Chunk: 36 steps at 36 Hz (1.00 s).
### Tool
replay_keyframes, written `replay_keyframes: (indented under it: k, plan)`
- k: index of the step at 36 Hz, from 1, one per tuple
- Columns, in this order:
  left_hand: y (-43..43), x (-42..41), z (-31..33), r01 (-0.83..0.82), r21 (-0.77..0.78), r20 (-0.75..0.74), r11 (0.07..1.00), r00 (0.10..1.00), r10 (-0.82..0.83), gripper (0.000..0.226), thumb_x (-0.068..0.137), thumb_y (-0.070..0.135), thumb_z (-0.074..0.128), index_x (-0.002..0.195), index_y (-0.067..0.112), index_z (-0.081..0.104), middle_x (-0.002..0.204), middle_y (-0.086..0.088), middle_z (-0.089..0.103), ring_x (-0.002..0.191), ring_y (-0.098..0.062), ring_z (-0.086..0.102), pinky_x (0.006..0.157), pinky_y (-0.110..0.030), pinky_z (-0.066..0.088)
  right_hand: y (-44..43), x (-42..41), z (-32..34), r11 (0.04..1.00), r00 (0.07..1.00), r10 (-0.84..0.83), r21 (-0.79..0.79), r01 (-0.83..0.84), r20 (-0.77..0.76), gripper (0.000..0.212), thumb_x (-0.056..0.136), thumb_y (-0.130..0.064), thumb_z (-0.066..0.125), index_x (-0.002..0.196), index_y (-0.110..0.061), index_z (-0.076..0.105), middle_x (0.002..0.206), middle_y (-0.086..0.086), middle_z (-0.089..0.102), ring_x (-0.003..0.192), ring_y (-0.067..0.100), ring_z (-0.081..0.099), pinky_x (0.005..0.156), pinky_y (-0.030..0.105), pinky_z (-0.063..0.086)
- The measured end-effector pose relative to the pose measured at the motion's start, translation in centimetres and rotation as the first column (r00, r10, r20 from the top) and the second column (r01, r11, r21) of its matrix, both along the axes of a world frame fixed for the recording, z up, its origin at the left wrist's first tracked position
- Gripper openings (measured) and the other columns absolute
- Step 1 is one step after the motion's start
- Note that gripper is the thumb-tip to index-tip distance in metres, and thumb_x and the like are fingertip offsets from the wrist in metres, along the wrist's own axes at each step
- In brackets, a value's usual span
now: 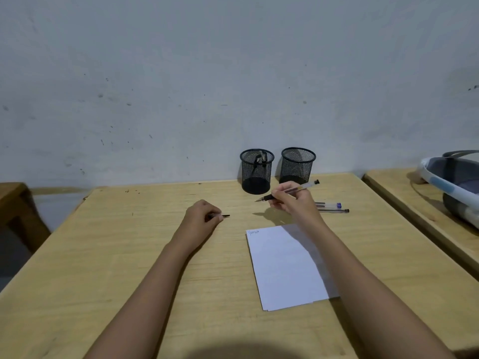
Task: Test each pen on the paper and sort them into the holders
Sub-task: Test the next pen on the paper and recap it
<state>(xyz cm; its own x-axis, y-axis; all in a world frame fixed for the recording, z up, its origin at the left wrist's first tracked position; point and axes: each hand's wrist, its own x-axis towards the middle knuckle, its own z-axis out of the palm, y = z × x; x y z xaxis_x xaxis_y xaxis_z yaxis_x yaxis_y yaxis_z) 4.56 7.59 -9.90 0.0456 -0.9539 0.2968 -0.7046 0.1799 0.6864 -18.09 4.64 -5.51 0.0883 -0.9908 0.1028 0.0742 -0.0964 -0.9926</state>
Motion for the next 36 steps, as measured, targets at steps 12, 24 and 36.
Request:
replay_keyframes:
  k: [12,24,36]
  plan:
    - [-0.3,-1.6,0.7,-0.060,-0.011,0.101,0.998,0.993,0.060,0.035,0.094,0.016,0.049,0.126,0.000,0.054,0.120,-0.011,0.052,0.116,-0.022,0.045,0.089,-0.020,0.030,1.8,0.8,-0.5,1.000,0.998,0.007,-0.010,-0.007,-0.055,0.013,0.074,0.007,0.070,0.075,-0.004,0.062,0.062,0.002,0.062,0.052,0.001,0.058,0.054,0.013,0.048]
    - [6.2,-5.5,0.1,0.181,0.249,0.247,0.951,0.938,-0.243,0.067,0.092,0.056,0.034,0.147,0.021,0.022,0.155,0.001,0.022,0.143,-0.013,0.017,0.116,-0.033,0.018,2.4,1.7,-1.8,0.997,0.994,0.007,0.075,-0.015,0.108,0.026,0.069,0.011,0.071,0.064,-0.009,0.054,0.053,0.005,0.058,0.049,0.015,0.056,0.053,0.021,0.046]
    - [6.2,-6.1,-1.1,0.117,0.287,0.486,0.951,0.838,-0.249,0.070,0.094,0.058,0.019,0.150,0.020,0.000,0.159,0.004,-0.004,0.145,-0.011,-0.008,0.118,-0.032,-0.004,2.4,2.9,-2.9,0.993,0.981,-0.119,-0.001,0.120,-0.156,0.038,0.065,0.010,0.061,0.051,-0.013,0.034,0.047,0.001,0.037,0.045,0.011,0.037,0.049,0.023,0.034]
